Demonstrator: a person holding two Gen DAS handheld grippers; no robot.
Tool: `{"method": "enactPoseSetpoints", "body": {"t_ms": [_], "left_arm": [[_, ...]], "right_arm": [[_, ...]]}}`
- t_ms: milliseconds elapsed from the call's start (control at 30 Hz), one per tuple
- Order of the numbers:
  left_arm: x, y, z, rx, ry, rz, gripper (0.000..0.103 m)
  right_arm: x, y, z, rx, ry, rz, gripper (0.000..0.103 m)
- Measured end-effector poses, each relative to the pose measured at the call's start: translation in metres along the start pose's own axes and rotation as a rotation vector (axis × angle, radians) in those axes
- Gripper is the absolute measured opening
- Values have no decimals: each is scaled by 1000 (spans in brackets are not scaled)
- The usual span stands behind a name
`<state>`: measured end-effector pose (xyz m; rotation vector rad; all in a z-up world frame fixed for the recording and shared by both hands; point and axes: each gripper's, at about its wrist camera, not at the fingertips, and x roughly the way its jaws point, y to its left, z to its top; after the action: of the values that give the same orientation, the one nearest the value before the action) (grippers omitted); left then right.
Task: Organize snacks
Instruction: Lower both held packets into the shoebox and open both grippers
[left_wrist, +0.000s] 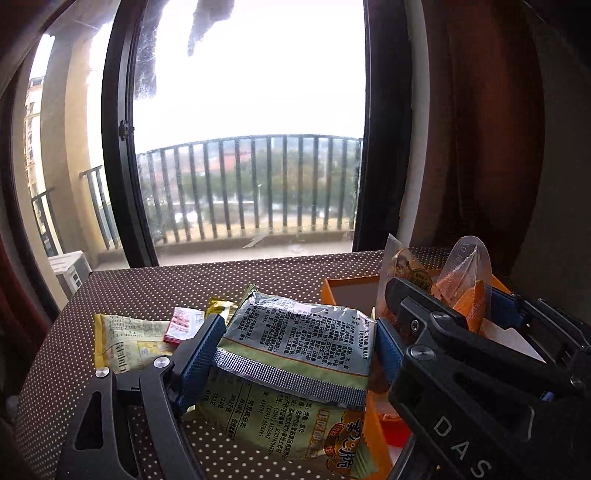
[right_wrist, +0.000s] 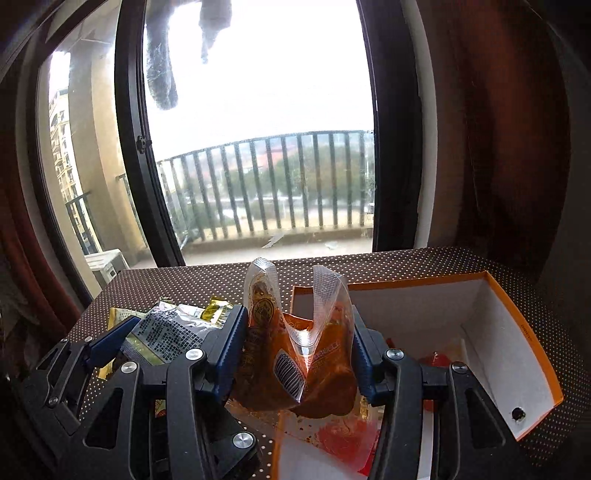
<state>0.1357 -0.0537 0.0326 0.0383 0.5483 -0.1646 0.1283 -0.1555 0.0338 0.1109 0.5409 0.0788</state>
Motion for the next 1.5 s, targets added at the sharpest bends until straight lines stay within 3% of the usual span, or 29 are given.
{"method": "enactPoseSetpoints", "body": {"t_ms": [533, 833, 1033, 1133, 1333, 1500], "left_arm": [[58, -99, 11, 89, 101, -79, 83], [87, -143, 3, 134, 227, -108, 84], [95, -165, -9, 172, 311, -124, 86], [97, -174, -17, 210, 348, -168, 87], [93, -183, -22, 274, 333, -139, 90], [96, -178, -18, 268, 332, -138, 90]], "right_arm": [[21, -107, 3, 87, 72, -85, 55], [33, -155, -9, 160, 159, -135, 55], [39, -173, -25, 188, 215, -163, 55], [44, -179, -33, 195, 252, -165, 55], [53, -180, -44, 232, 274, -146, 58], [56, -178, -42, 226, 265, -151, 60]]}}
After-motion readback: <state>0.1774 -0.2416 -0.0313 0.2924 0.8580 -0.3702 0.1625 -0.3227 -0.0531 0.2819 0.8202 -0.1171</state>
